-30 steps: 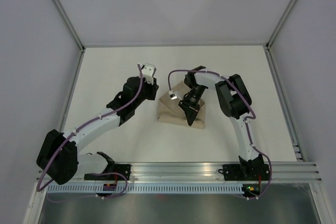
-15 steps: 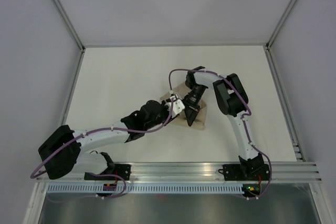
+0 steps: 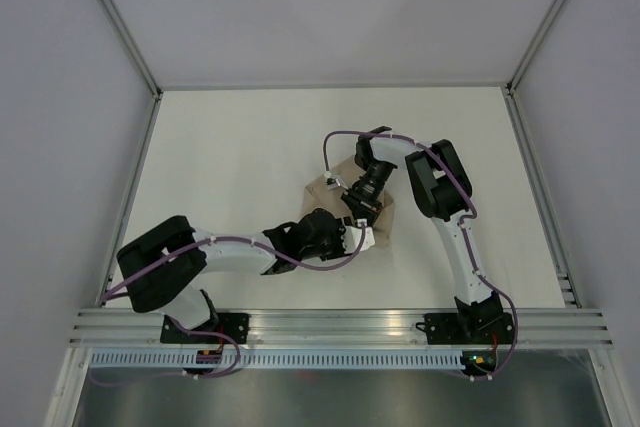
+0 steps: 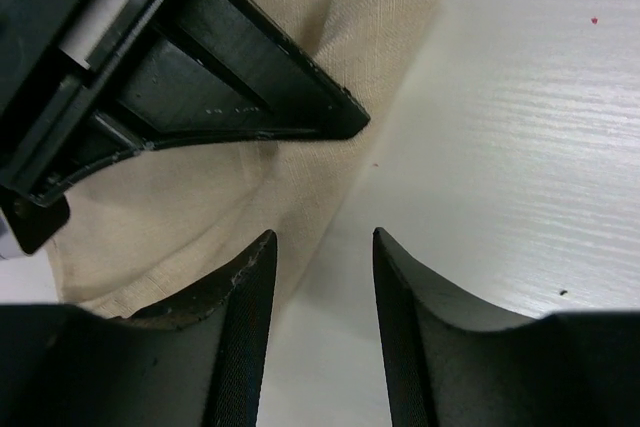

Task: Fold the napkin, place the utensils inside, and roll it up
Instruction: Roll the napkin at the center of the board.

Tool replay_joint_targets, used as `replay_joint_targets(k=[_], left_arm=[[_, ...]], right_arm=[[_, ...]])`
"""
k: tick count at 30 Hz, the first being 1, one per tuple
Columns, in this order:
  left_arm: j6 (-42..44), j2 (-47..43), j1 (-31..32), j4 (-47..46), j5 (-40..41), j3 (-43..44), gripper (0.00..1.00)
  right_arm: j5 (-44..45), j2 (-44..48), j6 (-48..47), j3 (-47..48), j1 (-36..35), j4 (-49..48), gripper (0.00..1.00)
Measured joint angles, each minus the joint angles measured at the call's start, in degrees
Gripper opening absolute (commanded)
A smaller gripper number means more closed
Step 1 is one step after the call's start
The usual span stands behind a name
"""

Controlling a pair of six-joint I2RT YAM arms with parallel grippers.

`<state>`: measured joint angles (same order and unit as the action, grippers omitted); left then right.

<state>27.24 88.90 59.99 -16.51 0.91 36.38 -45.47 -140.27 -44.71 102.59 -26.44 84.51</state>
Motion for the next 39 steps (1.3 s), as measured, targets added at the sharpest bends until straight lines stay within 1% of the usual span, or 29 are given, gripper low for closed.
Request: replay_joint_targets(k=[5,10,17,20,22,25,26,28,29,30,31,33,34,39], left_arm=[[2.67,0.94,0.44,-1.68,0.37,1.42,0.51],[4.61,4.5,0.55,-1.57,-0.07,4.09,0.51],[5.44,7.45,0.52,-1.4,-1.03,5.07,0.5],[5.49,8.17,0.42,-1.49,-0.92,5.62,0.44],[5.46,8.55,0.04,-1.38,-0.98,6.14,0.37],[5.35,9.03,-0.55,-0.85,-1.51,6.88,0.25],[5.35,9.03,-0.76,-0.61,-1.88,7.04,0.19],[5.38,9.03,-1.16,0.04,-3.02,7.48,0.12],[5.35,9.03,-1.38,0.59,-3.52,7.91,0.07],[5.31,9.05,-1.55,1.36,-4.11,8.5,0.05],[5.25,9.14,-1.77,2.1,-4.66,9.07,0.03],[5.2,9.57,-2.23,3.65,-6.05,10.23,0.02],[5.18,9.73,-2.47,4.24,-6.73,10.69,0.02],[3.69,11.26,-4.79,6.47,-12.2,13.66,0.02]], right_arm=[[-0.13,-0.09,0.02,0.07,0.09,0.09,0.02],[-0.17,-0.2,0.02,0.17,0.13,0.22,0.02],[-0.24,-0.37,0.13,0.33,0.2,0.42,0.02],[-0.24,-0.39,0.17,0.33,0.2,0.42,0.01],[-0.26,-0.39,0.17,0.33,0.2,0.42,0.01],[-0.24,-0.39,0.28,0.33,0.26,0.39,0.01],[-0.22,-0.39,0.35,0.33,0.35,0.37,0.01],[-0.15,-0.39,0.37,0.33,0.44,0.24,0.01],[-0.09,-0.39,0.37,0.33,0.61,0.13,0.05],[-0.09,-0.39,0.37,0.33,0.81,0.17,0.07],[-0.04,-0.39,0.37,0.31,0.96,0.2,0.14],[-0.07,-0.15,0.39,-0.09,1.18,-0.04,0.23],[-0.09,0.22,0.39,-0.61,1.33,-0.46,0.3],[1.01,4.66,1.2,-4.68,1.9,-4.33,0.46]])
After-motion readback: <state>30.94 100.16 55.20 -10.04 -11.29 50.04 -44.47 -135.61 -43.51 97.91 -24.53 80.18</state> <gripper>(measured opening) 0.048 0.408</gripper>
